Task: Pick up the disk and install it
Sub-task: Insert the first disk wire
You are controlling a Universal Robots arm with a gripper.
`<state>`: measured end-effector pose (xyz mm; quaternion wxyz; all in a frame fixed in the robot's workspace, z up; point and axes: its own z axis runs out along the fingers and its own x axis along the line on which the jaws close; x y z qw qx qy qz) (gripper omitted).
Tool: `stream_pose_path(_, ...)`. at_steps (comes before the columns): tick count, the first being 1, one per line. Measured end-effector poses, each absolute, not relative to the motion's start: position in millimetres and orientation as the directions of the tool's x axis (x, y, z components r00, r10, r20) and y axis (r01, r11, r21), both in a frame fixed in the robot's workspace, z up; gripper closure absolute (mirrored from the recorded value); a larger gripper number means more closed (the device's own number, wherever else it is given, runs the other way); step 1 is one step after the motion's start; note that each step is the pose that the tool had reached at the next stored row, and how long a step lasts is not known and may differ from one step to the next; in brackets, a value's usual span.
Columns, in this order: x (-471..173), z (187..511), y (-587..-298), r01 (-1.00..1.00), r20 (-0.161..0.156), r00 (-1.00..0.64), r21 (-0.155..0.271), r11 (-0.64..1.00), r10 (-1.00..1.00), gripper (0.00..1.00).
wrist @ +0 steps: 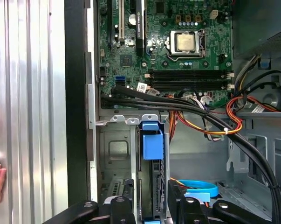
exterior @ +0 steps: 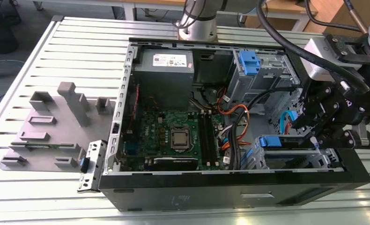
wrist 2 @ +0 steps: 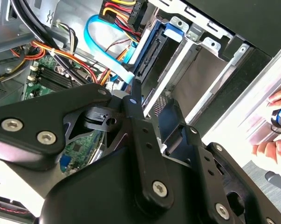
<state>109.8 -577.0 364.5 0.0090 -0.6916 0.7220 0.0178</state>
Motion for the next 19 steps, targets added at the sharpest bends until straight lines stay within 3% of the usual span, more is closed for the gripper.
stream_pose_path(19, 109.8, 371.3, -573.4, -0.999, -0.038, -0.043, 0.013, 0.043, -0.998, 0.58)
